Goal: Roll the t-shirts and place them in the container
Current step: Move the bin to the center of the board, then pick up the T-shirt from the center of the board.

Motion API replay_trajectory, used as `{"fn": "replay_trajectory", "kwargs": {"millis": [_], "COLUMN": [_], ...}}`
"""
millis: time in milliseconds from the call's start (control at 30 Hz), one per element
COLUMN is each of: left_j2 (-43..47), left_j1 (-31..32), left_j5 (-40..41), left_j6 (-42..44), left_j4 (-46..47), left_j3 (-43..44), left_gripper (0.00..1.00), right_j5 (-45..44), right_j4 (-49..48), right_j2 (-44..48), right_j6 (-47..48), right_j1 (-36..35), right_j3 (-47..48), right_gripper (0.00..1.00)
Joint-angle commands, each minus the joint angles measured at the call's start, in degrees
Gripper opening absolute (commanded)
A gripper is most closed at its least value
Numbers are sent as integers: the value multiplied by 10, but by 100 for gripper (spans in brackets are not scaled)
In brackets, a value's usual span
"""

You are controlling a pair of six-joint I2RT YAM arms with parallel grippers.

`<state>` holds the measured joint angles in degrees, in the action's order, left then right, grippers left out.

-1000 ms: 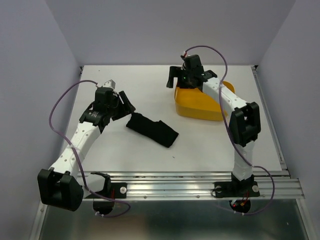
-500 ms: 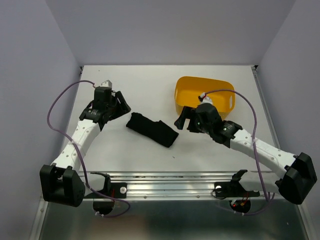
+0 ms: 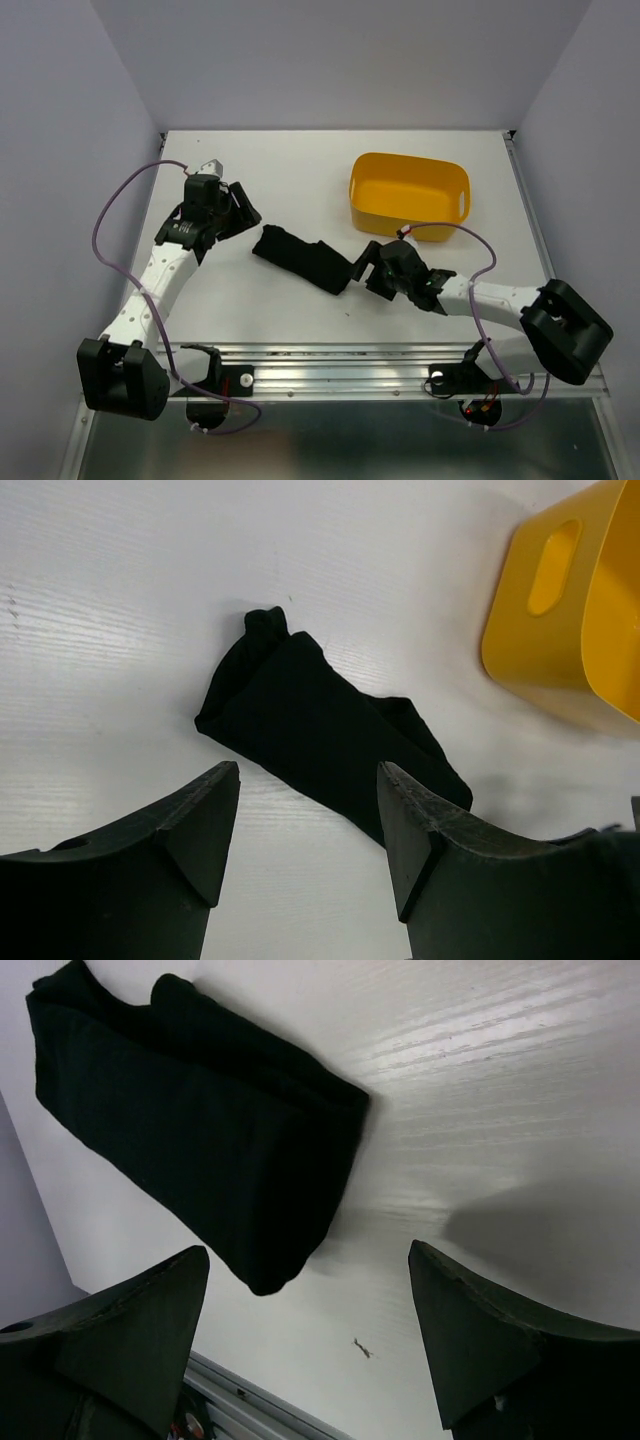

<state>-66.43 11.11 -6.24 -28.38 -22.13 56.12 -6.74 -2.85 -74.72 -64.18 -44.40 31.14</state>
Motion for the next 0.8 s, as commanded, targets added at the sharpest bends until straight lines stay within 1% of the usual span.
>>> {"fn": "replay_trajectory", "kwargs": {"millis": [0,33,100,267,300,333,500,567,600,633,667,700,733,767], "left_j2": [24,27,33,40,41,41,41,43,45,44,43,39,37,33], "left_j1": [-3,-3,-4,-3,-4,-3,-3,-3,-3,-4,-6,-5,-5,-5], "left_j5": [-23,-22,-20,-27,-29,-31,-49,-46,-42,-46,-69,-81,-90,-102], "left_j6": [18,18,20,25,24,24,29,31,32,32,33,33,32,29], "left_j4": [6,2,0,-3,-2,-2,1,-2,-1,2,7,12,12,17], "left_j3": [-1,0,1,-5,-7,-10,-23,-28,-35,-38,-43,-51,-56,-61], "left_gripper": [68,67,67,68,67,68,66,66,66,67,68,69,70,72], "right_j5": [1,0,2,-29,-31,-32,-31,-35,-37,-39,-40,-40,-37,-27], "right_j4": [-98,-98,-130,-137,-139,-145,-189,-190,-189,-189,-179,-167,-158,-139], "right_j2": [-55,-67,-89,-120,-134,-143,-190,-191,-190,-181,-175,-168,-161,-147], "right_j6": [-38,-62,-80,-80,-81,-83,-87,-78,-74,-62,-50,-29,-17,-5], "right_j1": [-14,-14,-20,-31,-31,-37,-37,-37,-37,-37,-37,-37,-32,-25], "right_j3": [28,29,15,24,28,29,31,38,40,39,39,41,40,38], "right_gripper": [86,83,80,77,73,65,55,45,36,20,14,5,1,1]}}
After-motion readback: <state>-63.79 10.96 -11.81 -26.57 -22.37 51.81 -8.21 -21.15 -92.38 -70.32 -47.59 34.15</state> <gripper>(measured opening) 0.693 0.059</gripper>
